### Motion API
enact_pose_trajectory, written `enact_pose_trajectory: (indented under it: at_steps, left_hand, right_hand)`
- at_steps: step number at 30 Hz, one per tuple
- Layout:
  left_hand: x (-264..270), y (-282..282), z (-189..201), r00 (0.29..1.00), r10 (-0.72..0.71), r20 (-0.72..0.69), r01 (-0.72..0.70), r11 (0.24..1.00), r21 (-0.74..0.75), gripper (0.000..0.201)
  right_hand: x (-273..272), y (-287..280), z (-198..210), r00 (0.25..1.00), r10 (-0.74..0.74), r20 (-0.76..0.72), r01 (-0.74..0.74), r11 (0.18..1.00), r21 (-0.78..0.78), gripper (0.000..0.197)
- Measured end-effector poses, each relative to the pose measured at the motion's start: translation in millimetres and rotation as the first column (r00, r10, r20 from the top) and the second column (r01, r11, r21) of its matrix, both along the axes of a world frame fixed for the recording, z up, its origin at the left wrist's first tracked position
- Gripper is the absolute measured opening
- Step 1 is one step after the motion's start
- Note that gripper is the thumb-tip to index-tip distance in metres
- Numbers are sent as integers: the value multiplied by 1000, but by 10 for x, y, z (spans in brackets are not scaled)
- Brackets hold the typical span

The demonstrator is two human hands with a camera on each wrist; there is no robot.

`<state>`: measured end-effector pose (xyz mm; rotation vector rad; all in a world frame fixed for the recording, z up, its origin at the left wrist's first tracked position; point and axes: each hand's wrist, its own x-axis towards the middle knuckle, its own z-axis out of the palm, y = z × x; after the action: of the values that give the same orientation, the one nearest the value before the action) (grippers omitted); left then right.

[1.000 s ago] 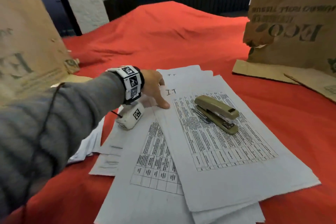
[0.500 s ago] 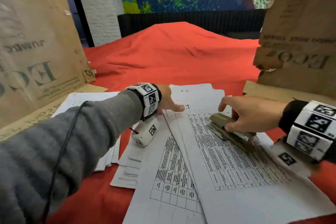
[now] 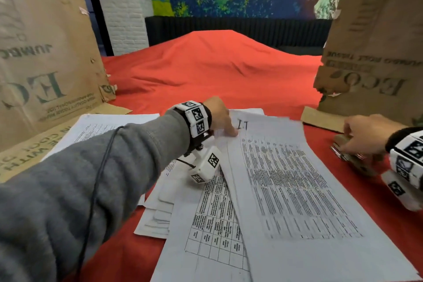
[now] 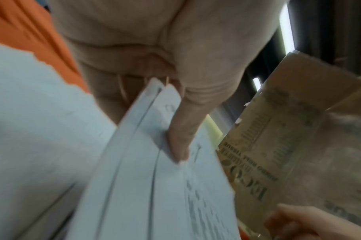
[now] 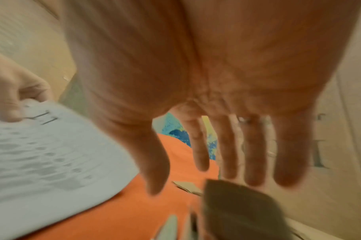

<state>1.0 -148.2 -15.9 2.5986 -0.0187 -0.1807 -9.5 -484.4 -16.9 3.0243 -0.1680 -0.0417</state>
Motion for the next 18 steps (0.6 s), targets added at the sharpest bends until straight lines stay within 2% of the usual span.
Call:
enact_pose_trajectory:
  at_steps: [1,2,3,4,5,6,7,8,9,10,11,13,15,17,18]
  left_hand:
    - [12,43,52,998,3,66,4,995,-100,50]
    - [13,86,118,990,1,139,27,979,-203,50]
    - [6,126,201,977,9,211,58,948,-312,45]
    - [9,160,291,960,33,277,93,898,-429,44]
    - [28,188,383,940,78,333,125,828,-547,42]
    - [40,205,488,920,137,367,157,730,-666,40]
    - [37,219,590,908,181,378,189,626,-756,43]
    - [26,226,704,901,208,382,218,544,-810,54]
    - [-8,227,826,892,221,395,245,498,-832,68]
    - [-55,228,948,882,203,425,297,461,-836,76]
    - [-95,238,1048,865,182,467,352,444,-824,76]
    - [-178,247,1234,810,144,569,453,464,-761,65]
    - [-241,293,1325,747,117,655,527,495,-690,62]
    - [-293,326,1332,721,135,679,506,568,-650,59]
    - [-329,315,1302,728,163,666,472,586,-659,54]
  right_hand:
    - [12,32,17,996,55,68,-60,996,62,40]
    - [-3,94,41,982,119,147,-147,968,201,39]
    - [-17,186,67,965,150,216,-234,865,444,30]
    - [-57,298,109,962,137,237,-267,650,711,20]
    - [-98,398,151,969,108,222,-246,393,886,16]
    - [-92,499,201,977,67,202,-211,164,964,18]
    - [-72,576,246,976,50,212,-214,25,977,21]
    - [-63,653,301,969,26,245,-244,-33,969,29]
    - [-39,720,353,953,-10,302,-302,-64,951,43]
    - [-47,790,430,927,-48,371,-374,-103,922,52]
    - [-49,856,536,891,-102,443,-454,-142,880,50]
    - [-120,973,782,787,-198,584,-613,-142,778,42]
    - [-202,1041,994,686,-241,687,-727,-176,664,52]
    - [-250,1051,1072,659,-200,725,-750,-248,613,59]
    - [-255,1053,1062,671,-178,720,-738,-251,626,59]
